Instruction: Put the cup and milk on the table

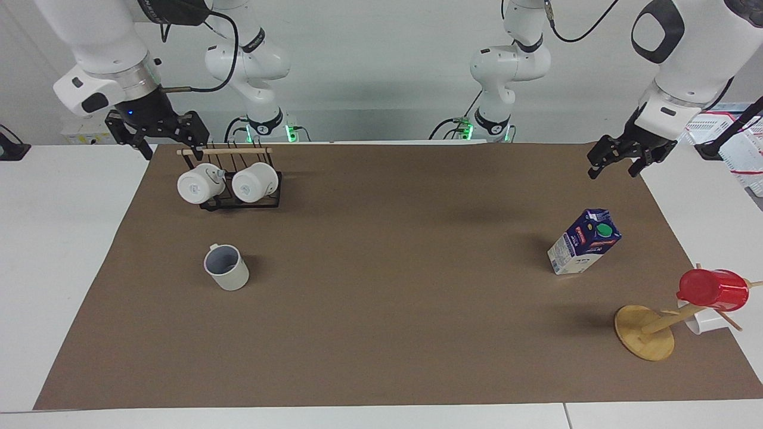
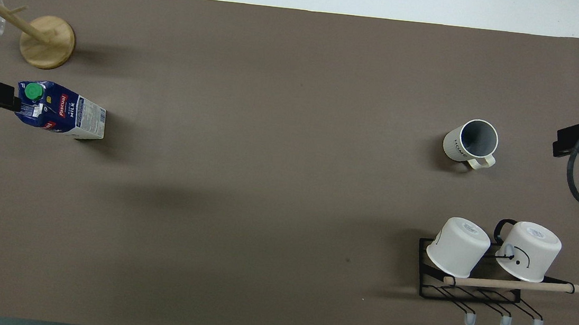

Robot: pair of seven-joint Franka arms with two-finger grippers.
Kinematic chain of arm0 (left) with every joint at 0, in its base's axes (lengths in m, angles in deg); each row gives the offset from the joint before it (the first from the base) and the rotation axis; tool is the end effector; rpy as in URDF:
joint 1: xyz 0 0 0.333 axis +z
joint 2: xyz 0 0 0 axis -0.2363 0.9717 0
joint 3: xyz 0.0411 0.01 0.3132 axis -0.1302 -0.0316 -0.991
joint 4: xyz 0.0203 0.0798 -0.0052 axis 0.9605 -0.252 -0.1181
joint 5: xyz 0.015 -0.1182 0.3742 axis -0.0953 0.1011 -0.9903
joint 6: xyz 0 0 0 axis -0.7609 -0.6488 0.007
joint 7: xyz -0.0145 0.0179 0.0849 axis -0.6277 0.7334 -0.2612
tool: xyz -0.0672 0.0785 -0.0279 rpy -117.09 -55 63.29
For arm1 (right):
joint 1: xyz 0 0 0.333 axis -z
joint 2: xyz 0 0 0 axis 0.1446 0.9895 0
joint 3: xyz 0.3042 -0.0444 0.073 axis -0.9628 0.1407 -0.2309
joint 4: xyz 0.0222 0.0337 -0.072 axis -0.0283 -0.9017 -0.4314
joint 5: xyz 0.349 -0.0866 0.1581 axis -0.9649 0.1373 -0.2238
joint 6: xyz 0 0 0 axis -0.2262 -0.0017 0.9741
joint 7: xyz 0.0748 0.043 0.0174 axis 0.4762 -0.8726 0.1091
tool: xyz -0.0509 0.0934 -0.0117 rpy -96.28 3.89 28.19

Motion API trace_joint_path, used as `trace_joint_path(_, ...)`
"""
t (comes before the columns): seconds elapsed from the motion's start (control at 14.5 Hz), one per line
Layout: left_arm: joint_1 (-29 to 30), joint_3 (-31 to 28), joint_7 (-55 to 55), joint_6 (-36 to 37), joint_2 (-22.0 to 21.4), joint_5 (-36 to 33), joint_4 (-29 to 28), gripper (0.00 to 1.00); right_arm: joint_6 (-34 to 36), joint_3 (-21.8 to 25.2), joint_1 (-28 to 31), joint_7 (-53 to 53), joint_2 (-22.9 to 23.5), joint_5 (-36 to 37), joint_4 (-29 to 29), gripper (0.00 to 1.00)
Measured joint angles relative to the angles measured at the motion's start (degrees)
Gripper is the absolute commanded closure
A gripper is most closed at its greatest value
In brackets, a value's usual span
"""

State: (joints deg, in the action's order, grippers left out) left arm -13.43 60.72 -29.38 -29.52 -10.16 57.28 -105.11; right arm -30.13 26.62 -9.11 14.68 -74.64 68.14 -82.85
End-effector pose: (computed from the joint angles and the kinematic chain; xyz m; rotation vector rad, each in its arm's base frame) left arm 0.5492 0.0101 0.5980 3.1081 -0.0162 0.0456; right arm 0.5532 -0.0003 0.6491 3.0970 -0.0131 -0.0622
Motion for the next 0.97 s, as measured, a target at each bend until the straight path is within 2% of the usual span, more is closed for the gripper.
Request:
trace_joint_path(0.55, 0.00, 0.00, 0.00, -0.78, 0.00, 0.00, -0.02, 0.00, -1.47, 0.08, 0.29, -2.36, 0.01, 0.00, -0.53, 0.00)
trace_joint_path(0.83, 0.02, -0.01, 0.00, -5.86, 0.61, 0.00, -1.92, 0.00, -4.60, 0.17, 1.28, -0.92, -0.11, -0.01, -2.75, 0.00)
trace_joint_path(0.97, 0.13, -0.12, 0.00, -9.67, 1.83, 0.00, -4.16, 0.00, -8.06, 0.22, 2.39, 4.49, -0.80, -0.01, -6.34, 0.00)
